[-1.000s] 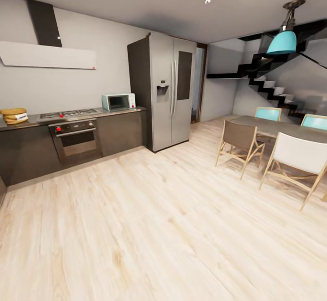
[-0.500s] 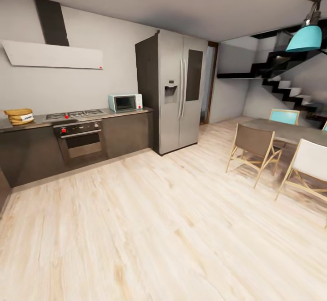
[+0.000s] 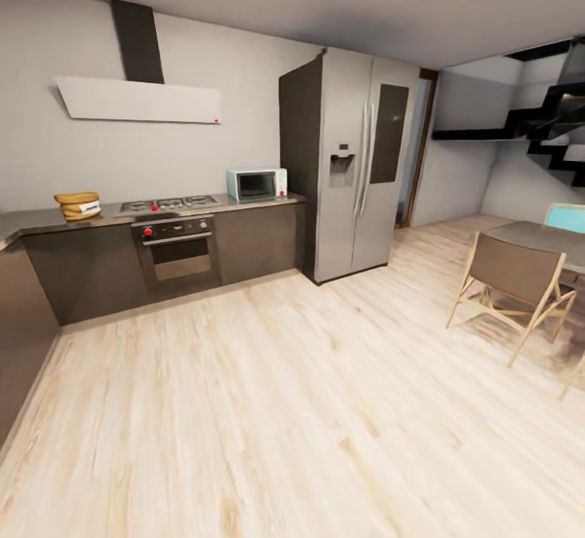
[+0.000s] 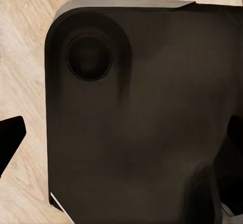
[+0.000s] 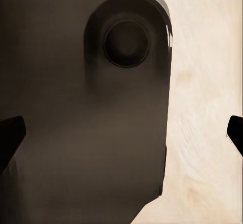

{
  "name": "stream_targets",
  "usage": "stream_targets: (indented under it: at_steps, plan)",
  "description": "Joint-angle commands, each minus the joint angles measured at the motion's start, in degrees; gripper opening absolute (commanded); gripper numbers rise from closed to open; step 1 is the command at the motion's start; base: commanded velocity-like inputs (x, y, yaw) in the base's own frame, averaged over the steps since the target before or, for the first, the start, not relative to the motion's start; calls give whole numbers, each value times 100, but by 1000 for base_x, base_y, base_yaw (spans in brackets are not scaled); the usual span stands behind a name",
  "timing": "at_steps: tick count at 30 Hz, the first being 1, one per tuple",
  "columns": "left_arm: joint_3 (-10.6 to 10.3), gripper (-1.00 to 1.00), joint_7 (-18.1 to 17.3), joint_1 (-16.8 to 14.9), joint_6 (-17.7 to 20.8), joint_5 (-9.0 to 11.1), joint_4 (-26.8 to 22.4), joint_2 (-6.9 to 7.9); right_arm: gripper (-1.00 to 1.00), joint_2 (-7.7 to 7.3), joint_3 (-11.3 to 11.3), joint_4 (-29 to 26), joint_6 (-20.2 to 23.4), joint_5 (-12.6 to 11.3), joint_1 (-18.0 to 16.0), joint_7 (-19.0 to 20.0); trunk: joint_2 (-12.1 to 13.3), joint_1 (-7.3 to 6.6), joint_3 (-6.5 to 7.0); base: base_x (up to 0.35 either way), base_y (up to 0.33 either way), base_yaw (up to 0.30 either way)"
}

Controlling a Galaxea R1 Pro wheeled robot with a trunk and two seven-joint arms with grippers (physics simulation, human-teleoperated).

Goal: In the kitchen, take the popcorn bag from the countertop, put it into the microwave, and heat it until the popcorn is cooked so the cooked popcorn ends up inside the bag.

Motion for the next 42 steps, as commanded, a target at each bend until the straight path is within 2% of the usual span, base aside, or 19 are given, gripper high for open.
stream_targets:
  at_steps: [1,42]
  plan:
    - [2,100,0,-3,-14,38,0,-1,100,0,0,3,-21,-2,-1,-4,-2,3,-4,332,0,57]
    - [10,100,18,-4,13,38,0,-12,100,-9,10,3,-21,4,-1,-4,-2,3,-4,332,0,2]
